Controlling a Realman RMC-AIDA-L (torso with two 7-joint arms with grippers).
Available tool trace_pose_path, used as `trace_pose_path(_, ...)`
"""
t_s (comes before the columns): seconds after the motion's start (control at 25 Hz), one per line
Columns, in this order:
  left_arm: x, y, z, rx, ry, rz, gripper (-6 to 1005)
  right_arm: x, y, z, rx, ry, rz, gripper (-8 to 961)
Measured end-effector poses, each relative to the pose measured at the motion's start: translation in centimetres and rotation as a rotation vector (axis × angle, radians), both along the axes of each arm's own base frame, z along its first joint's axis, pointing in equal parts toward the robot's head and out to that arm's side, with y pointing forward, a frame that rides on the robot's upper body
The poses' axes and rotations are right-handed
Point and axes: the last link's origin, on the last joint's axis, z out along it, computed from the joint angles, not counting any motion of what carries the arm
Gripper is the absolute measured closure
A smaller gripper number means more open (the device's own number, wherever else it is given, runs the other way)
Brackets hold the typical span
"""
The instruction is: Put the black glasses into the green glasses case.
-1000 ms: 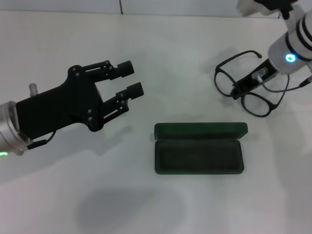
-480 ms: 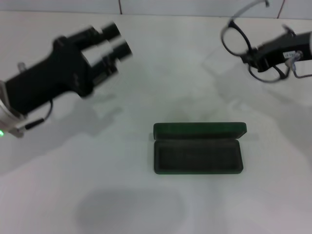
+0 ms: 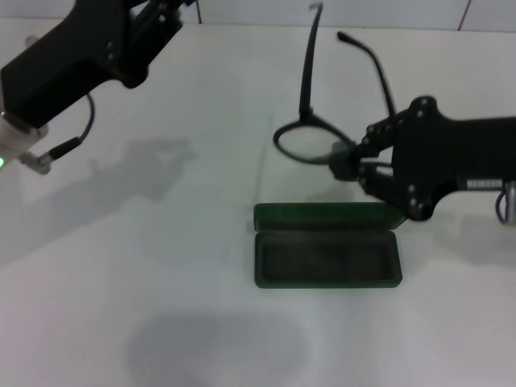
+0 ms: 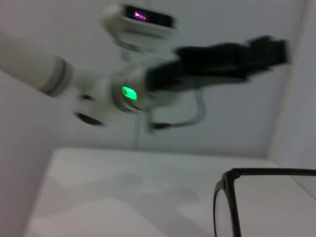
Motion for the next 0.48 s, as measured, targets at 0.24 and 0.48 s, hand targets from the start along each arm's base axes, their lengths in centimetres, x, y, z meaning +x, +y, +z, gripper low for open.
trace_pose_path(0.24, 2.3, 0.4, -1.0, -0.056, -0.003, -0.100, 809, 0.9, -0.2, -0.3, -0.082, 0.133, 0.048, 845)
trace_pose_path(0.48, 3.9, 0.2, -2.8, -0.148, 0.029, -0.177, 955, 1.0, 0.0, -0.8, -0.158, 0.192, 0.052, 845)
